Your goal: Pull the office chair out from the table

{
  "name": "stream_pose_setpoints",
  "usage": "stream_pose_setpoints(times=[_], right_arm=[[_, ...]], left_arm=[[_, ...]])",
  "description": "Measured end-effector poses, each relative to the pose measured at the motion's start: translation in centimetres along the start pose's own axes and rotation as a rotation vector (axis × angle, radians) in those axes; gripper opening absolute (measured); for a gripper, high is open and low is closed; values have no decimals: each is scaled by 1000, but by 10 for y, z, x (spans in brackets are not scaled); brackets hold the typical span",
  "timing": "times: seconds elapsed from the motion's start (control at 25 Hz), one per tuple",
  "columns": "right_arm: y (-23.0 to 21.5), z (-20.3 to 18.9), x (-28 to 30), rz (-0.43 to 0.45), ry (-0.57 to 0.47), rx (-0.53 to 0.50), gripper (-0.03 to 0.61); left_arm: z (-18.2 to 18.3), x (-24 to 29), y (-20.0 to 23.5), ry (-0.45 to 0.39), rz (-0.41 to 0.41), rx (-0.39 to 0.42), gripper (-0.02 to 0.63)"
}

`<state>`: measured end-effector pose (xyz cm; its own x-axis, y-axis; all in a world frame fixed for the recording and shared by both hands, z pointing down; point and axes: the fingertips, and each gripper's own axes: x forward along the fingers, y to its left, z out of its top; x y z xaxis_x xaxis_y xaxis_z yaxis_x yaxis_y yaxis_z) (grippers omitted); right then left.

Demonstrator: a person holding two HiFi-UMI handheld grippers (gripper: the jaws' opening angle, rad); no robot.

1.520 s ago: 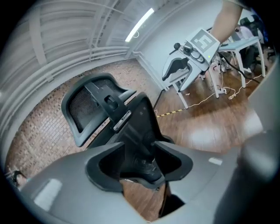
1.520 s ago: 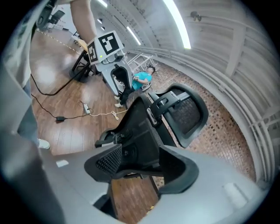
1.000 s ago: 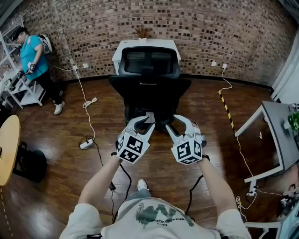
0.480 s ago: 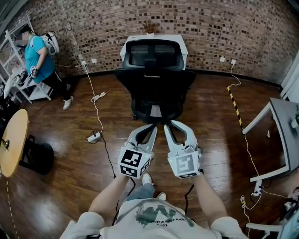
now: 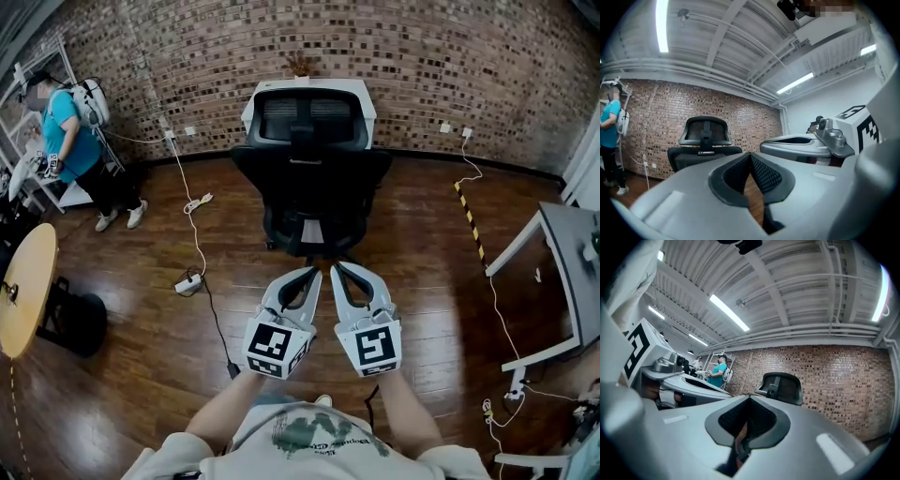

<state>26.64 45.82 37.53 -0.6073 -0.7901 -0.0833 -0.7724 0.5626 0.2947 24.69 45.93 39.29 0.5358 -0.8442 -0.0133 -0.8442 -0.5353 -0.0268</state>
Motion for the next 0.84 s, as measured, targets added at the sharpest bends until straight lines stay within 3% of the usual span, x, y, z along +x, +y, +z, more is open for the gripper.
stream_pose_setpoints(times=[0.52,0.84], right_arm=[[15,-14,1,16,21,51,0],[18,1,0,27,-2,19,2]], left_arm=[[1,-13,11,-22,52,-66,15],[0,-17,12,-20,57,-72,16]])
